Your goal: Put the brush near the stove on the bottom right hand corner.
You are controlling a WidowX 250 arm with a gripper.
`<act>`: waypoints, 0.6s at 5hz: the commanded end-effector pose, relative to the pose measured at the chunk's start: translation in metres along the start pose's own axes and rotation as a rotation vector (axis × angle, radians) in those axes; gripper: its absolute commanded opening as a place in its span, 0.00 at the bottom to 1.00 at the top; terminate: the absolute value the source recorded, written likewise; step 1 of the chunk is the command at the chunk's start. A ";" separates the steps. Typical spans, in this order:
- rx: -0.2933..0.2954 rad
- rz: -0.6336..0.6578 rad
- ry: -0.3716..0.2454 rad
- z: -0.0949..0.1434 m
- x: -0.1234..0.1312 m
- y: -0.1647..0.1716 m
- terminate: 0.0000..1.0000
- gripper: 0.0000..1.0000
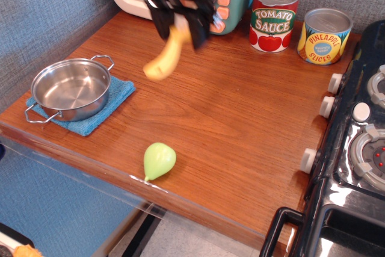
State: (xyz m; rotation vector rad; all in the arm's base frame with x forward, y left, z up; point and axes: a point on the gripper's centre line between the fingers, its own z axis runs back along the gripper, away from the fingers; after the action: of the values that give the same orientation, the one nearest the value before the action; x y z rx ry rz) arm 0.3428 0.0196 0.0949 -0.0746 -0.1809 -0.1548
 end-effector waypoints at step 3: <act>0.034 0.118 0.115 -0.071 -0.013 -0.090 0.00 0.00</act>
State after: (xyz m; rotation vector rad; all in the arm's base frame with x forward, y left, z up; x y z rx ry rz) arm 0.3311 -0.0743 0.0108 -0.0344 -0.0233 -0.0294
